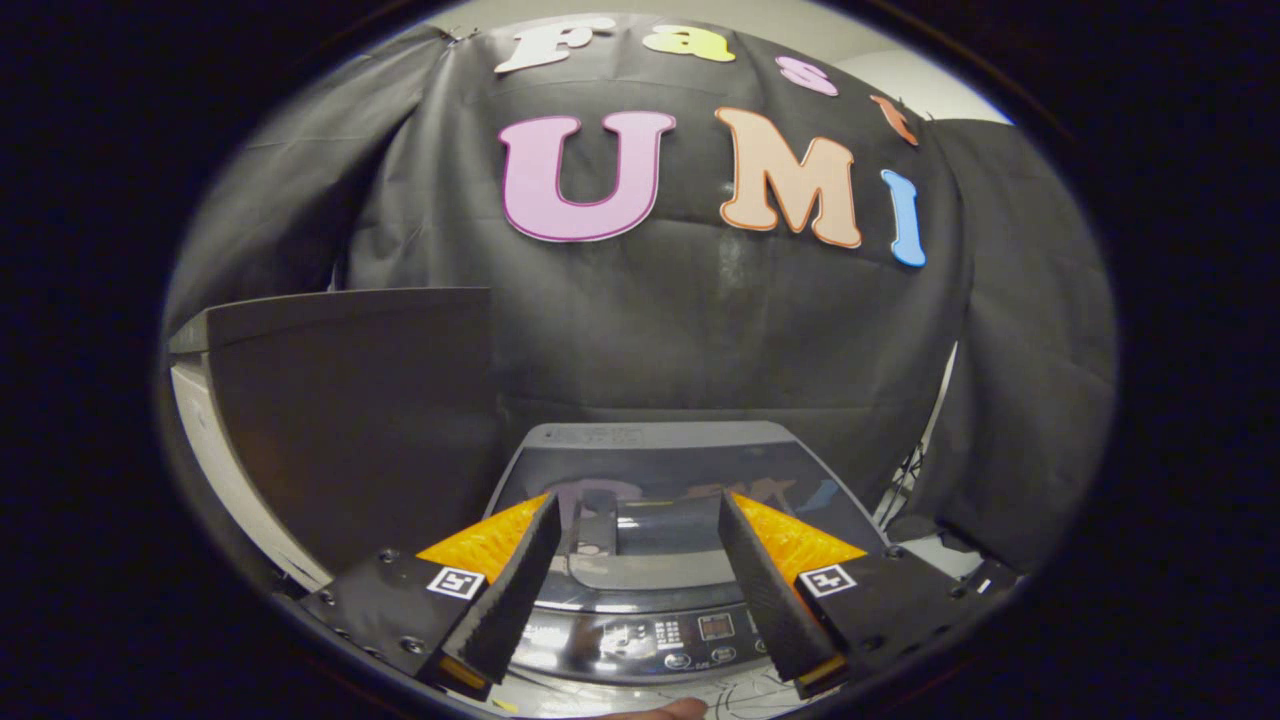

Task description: Put the clothes into the washing machine and then close the washing machine lid.

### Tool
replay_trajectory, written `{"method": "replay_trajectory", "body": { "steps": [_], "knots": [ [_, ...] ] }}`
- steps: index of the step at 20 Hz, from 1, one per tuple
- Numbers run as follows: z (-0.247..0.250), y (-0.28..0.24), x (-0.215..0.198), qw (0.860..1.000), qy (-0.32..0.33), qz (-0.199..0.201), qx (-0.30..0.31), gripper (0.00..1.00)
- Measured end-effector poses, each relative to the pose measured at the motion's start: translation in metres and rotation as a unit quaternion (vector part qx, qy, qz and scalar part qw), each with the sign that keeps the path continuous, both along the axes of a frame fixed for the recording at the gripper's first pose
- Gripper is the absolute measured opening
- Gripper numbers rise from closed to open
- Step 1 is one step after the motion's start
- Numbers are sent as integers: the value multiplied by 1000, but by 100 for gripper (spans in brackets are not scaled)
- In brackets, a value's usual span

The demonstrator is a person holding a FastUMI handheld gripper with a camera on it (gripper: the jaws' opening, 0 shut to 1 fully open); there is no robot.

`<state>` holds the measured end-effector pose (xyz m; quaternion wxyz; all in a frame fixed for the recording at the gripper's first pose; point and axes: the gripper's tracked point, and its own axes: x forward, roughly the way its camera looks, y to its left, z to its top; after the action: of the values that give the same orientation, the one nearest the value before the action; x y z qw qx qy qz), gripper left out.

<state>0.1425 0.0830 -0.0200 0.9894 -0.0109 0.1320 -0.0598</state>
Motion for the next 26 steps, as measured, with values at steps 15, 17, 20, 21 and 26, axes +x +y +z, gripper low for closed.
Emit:
{"method": "replay_trajectory", "body": {
  "steps": [15, 17, 20, 21, 26],
  "knots": [
    [46, 17, -75, 996, -35, 72, 33, 98],
    [60, 15, -82, 995, -49, 79, 36, 98],
    [83, 15, -91, 992, -87, 79, 35, 98],
    [88, 12, -93, 992, -96, 76, 36, 98],
    [91, 10, -100, 991, -96, 95, -11, 98]
  ]
}}
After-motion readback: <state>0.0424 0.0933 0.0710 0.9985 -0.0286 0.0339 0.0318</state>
